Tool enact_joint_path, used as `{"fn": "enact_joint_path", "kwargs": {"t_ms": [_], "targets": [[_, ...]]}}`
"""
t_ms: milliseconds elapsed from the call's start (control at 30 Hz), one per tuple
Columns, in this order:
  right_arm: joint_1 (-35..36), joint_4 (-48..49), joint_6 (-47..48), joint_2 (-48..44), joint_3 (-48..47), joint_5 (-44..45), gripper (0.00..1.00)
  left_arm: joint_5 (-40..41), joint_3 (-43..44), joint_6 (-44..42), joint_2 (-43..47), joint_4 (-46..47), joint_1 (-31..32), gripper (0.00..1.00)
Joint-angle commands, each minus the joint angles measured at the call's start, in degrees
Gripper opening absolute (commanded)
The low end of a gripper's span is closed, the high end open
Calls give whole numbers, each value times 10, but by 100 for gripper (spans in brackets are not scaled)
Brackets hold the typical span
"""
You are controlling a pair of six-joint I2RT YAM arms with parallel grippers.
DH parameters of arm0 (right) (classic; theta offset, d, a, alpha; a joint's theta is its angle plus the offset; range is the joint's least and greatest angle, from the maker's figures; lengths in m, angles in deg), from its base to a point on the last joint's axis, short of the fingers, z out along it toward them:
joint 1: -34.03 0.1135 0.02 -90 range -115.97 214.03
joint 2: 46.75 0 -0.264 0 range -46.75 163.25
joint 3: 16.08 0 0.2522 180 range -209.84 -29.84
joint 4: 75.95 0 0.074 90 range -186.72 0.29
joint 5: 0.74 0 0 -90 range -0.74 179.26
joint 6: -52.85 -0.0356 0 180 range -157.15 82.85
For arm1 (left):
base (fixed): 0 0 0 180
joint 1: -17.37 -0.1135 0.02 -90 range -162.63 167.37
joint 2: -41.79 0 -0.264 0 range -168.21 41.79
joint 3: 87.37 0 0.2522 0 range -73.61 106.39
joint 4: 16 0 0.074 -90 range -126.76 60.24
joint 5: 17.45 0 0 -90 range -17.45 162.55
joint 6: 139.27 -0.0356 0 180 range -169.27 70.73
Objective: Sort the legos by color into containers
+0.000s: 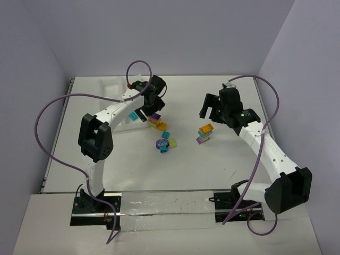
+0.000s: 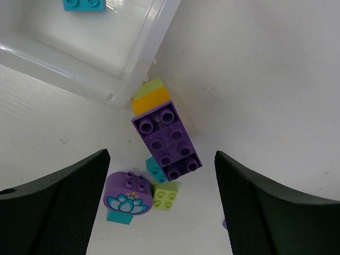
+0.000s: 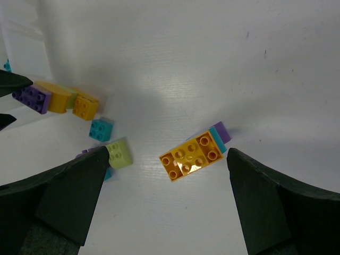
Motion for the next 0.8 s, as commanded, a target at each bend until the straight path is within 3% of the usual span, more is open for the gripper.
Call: {"fn": "enact_joint_path", "kwargs": {"t_ms": [0,533,767], "targets": [[1,13,7,-12,-6,0,100,-1,18,8,-4,-11,1,84],[2,11,10,-14,-11,-5,100,-19,29,-6,-37,6,4,65],[1,11,9,-14,-16,-8,100,-15,37,-12,-21,2,5,30]]}}
